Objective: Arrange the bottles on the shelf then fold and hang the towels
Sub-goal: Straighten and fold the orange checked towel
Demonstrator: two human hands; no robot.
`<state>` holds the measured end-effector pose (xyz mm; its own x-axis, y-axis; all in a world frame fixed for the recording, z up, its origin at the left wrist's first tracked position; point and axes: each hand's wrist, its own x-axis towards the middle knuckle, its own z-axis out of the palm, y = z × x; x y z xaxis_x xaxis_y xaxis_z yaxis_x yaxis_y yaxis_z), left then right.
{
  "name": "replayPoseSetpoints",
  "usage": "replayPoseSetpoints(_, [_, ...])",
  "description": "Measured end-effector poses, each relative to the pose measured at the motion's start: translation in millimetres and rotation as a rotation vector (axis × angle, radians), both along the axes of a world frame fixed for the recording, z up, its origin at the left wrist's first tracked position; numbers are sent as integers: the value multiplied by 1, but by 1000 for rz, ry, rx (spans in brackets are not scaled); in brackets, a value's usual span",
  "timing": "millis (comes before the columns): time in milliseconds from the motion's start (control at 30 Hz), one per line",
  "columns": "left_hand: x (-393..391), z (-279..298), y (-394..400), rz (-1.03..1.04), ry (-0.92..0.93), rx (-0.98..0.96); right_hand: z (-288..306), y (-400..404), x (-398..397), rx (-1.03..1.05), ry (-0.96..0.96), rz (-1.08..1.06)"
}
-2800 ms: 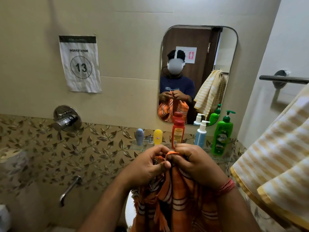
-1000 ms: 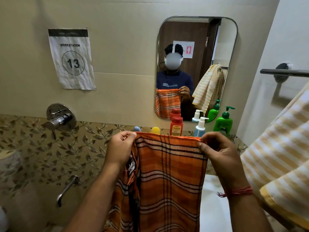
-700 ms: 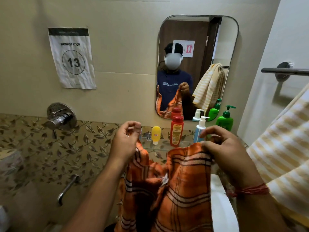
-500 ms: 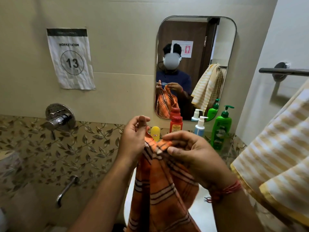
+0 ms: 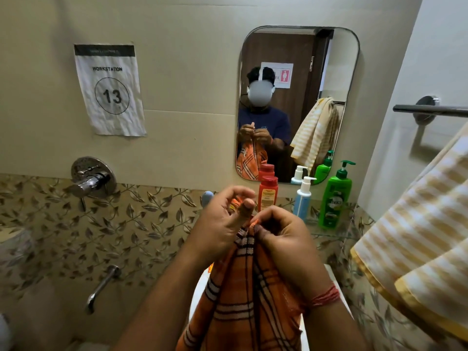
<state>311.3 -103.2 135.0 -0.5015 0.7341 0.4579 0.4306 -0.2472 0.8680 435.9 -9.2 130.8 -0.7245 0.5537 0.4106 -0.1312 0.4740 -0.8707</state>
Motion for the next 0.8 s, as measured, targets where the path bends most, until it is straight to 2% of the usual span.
replayPoseSetpoints(100, [-10, -2, -8, -36, 69, -220, 0, -2, 3, 66, -15, -26])
replayPoseSetpoints(167, [-15, -2, -13, -59, 9, -267, 0, -1, 5, 73, -35, -17])
replayPoseSetpoints(333, [-18, -2, -18, -73, -151, -143, 0, 3, 5, 129, -80, -43])
replayPoseSetpoints(467, [-6, -6, -11, 20, -140, -83, -1, -3, 2, 389, 39, -191])
replayPoseSetpoints(600, [0, -8, -6, 56, -150, -45, -2, -14, -1, 343, 187, -168])
replayPoseSetpoints(800, [5, -14, -3, 22, -214, 2, -3, -12, -10, 305, 166, -272])
